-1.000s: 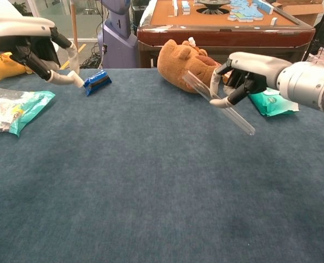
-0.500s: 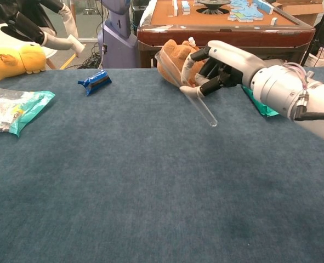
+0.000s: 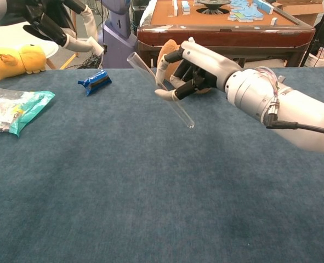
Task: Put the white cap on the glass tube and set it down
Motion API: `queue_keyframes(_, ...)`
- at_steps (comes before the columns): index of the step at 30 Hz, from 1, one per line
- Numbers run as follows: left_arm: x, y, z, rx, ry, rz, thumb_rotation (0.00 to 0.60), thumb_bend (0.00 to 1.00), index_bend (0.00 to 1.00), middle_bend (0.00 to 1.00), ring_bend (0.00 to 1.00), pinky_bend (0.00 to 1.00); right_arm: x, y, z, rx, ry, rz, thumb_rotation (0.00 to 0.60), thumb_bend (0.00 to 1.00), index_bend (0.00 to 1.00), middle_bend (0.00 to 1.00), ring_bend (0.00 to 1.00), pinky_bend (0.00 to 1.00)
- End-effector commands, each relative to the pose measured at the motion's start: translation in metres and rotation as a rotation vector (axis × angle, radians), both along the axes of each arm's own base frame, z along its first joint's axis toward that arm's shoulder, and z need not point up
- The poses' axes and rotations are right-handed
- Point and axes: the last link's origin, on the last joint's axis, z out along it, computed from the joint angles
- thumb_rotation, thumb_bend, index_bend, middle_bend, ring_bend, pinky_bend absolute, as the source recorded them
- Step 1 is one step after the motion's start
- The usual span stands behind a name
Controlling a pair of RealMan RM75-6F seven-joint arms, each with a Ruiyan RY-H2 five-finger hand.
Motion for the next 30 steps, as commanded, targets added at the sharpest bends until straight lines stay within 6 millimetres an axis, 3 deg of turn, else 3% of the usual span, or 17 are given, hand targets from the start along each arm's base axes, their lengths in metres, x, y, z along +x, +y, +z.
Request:
queue_keyframes(1,0.004,0.0,-0.002,-0.004,-0.007,-0.004,0.6,0.31,0.55,1.0,1.0,1.0,0.003,0.0,-0.002,0.001,-0.006,0.001,0.6,0.57,0.62,0.9,0.97,0.96)
queue_keyframes(30,0.025,-0.002,-0.019,-0.04,-0.02,-0.033,0.6,0.31,0.55,1.0,1.0,1.0,0.009,0.001,-0.006,0.008,-0.026,-0.001,0.6,0.57,0.62,0.9,0.97,0.96)
